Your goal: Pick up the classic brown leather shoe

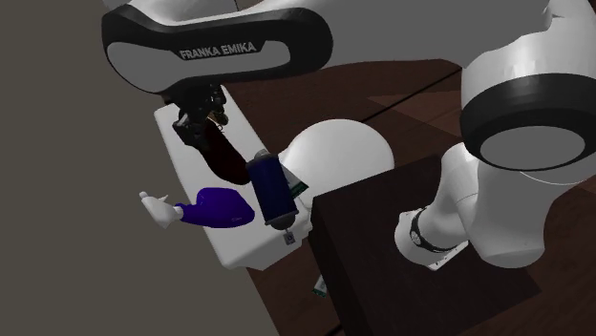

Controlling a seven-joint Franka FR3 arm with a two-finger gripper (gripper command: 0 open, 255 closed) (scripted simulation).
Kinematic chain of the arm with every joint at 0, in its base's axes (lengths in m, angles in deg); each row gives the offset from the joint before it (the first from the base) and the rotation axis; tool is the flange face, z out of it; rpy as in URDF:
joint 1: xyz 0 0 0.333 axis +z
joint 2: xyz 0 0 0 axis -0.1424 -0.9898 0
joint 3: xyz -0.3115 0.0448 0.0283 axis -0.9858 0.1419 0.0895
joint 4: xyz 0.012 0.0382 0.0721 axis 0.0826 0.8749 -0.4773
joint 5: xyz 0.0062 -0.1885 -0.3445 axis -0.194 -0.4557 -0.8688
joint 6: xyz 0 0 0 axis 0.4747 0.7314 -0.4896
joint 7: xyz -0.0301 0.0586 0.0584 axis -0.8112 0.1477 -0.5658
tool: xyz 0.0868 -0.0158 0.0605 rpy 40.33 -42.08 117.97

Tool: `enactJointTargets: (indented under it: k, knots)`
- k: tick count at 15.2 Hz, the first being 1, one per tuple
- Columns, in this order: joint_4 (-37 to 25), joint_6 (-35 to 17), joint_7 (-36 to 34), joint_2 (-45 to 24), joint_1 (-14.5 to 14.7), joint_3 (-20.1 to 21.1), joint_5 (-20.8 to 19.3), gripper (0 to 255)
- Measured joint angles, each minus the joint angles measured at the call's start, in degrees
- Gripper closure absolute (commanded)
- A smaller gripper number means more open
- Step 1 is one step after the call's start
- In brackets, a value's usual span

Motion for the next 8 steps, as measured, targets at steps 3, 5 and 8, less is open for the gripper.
enactJointTargets:
  k: [3,5,8]
  knots:
    - [-2.43,2.37,-0.09,-0.06,-0.15,-0.07,-0.03,255]
    - [-3.83,3.7,-0.14,-0.15,-0.23,-0.11,-0.01,255]
    - [-6.2,6.02,-0.25,-0.18,-0.37,-0.18,-0.02,255]
